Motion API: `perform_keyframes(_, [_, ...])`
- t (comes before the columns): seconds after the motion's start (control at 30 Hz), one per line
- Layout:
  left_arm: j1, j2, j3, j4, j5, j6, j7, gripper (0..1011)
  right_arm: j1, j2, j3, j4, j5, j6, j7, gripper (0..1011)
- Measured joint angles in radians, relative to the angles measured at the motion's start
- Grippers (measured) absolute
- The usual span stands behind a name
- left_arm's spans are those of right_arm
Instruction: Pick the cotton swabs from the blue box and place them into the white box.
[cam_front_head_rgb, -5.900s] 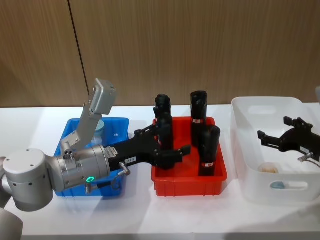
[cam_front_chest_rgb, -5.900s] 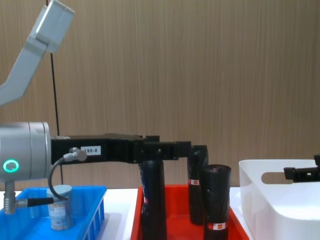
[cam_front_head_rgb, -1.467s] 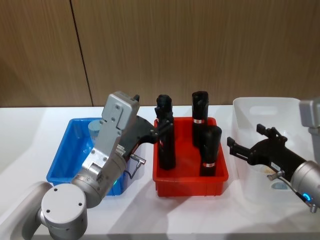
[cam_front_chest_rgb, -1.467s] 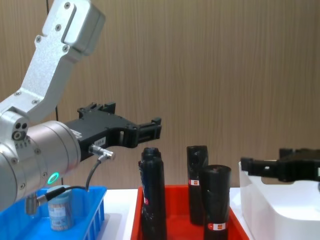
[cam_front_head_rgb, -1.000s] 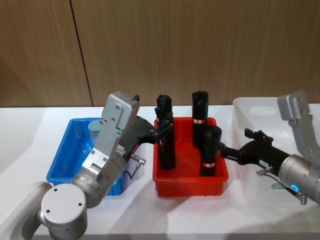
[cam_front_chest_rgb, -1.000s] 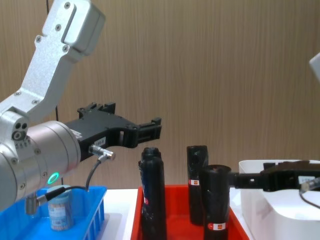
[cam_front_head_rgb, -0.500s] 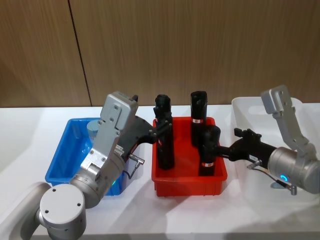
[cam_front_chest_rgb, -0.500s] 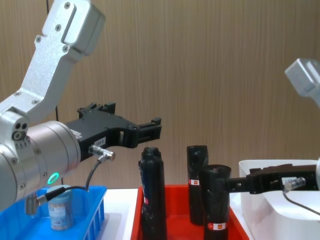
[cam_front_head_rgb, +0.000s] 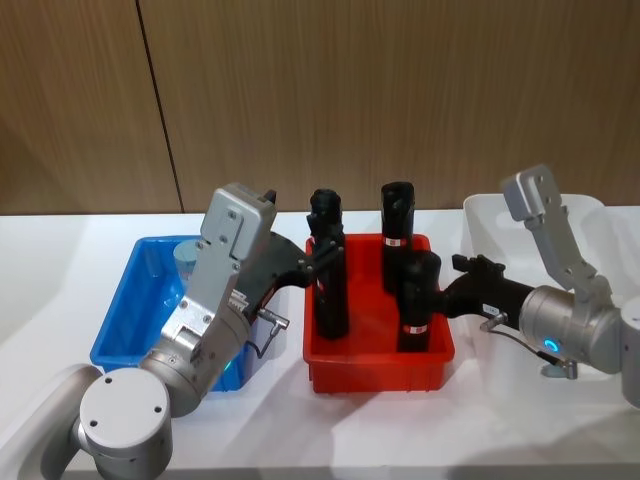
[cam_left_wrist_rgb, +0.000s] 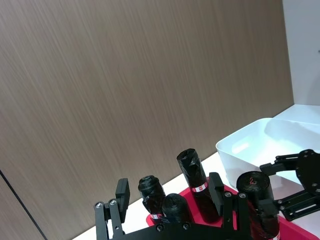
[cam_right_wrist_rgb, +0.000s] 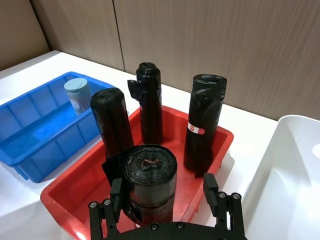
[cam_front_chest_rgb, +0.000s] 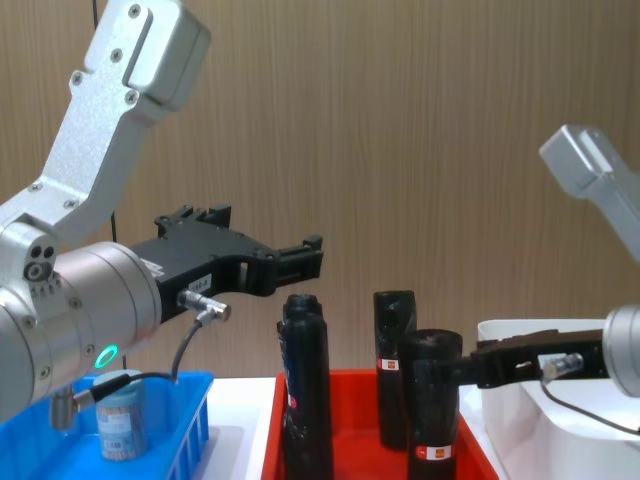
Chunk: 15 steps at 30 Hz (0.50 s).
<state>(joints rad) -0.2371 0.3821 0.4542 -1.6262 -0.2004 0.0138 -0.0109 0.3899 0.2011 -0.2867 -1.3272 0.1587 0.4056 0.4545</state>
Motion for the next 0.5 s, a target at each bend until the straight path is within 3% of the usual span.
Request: perform_keyframes(0.5, [0.000,0.000,0.000,0.000,0.000,0.000,0.000,1003,0.048,-0.028,-0.019,0.077,-0.013,-0.017,0.019,1002])
